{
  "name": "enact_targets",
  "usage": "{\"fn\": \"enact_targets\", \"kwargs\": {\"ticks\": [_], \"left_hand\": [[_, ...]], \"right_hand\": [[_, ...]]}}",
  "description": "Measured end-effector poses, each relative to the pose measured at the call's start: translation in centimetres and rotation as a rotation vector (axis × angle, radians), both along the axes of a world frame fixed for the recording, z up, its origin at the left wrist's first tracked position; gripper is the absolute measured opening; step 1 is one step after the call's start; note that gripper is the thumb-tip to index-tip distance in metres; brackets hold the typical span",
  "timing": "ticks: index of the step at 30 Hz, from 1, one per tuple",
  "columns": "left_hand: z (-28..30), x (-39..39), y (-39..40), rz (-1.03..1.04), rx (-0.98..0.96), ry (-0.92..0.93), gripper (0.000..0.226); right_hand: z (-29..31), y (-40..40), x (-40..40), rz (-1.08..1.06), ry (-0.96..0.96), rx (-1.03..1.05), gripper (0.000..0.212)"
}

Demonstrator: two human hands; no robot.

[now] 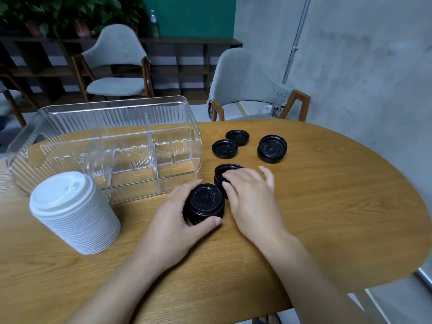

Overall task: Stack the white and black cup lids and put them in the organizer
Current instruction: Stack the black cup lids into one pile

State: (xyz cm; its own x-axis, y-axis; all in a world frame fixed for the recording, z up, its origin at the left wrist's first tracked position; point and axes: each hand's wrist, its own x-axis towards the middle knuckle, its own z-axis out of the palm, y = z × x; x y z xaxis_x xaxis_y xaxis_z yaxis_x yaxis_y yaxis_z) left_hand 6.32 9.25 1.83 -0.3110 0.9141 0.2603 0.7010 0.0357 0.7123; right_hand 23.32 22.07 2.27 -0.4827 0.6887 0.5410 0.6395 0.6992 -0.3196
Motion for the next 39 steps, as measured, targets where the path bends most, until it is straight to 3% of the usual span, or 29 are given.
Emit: {"fn": "enact_targets", "kwargs": {"ticks": [6, 13, 17, 23, 28, 30, 34, 39], "left_hand": [[-0.3, -0.5, -1.0, 0.003, 0.010, 0.006, 0.084], [-0.4, -0.2, -1.4, 0.025, 0.017, 0.004, 0.084], [-0.2, -0.4, -1.7, 0.020, 0.008, 0.012, 0.084], [0.0, -0.6, -2.4, -0.012, -0.013, 0.003, 0.084], [0.3, -0.7, -2.6, -0.017, -0.014, -0.027, 0.084], [0.5, -0.6, -2.8, -0.022, -0.013, -0.030, 0.083], [0.6, -0.9, -3.4, -0.044, -0.020, -0.035, 0.083], [0.8, -1.4, -4.0, -0.094, -0.051, -0.058, 0.089]], "right_hand": [[-0.5, -2.4, 0.1, 0.040, 0.035, 0.068, 0.017], [-0.7, -3.0, 0.7, 0.032, 0.138, -0.018, 0.013], [0.1, -2.9, 1.2, 0.015, 0.171, -0.135, 0.008], [1.7, -2.7, 2.1, 0.002, 0.280, -0.366, 0.018], [2.8, -2.0, 2.8, 0.024, 0.461, -0.605, 0.009], [3.0, -2.0, 3.1, 0.028, 0.442, -0.698, 0.007], [3.1, -2.4, 3.1, 0.015, 0.426, -0.665, 0.009], [5.0, -3.2, 3.1, 0.075, 0.624, -0.588, 0.009]]}}
